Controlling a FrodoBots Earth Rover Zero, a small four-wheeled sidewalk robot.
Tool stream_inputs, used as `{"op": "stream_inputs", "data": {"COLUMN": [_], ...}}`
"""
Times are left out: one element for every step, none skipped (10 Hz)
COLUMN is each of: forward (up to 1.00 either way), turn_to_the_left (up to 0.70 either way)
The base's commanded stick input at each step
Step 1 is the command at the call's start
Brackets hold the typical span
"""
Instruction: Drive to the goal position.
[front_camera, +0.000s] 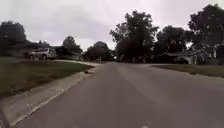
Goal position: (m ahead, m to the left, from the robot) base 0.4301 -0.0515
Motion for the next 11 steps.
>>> {"op": "stream_inputs", "data": {"forward": [0.7, 0.7, 0.7, 0.7, 0.7, 0.7, 0.7, 0.7, 0.7, 0.7, 0.7], "turn_to_the_left": [0.0, 0.0, 0.0, 0.0, 0.0, 0.0, 0.0, 0.0, 0.0, 0.0, 0.0]}}
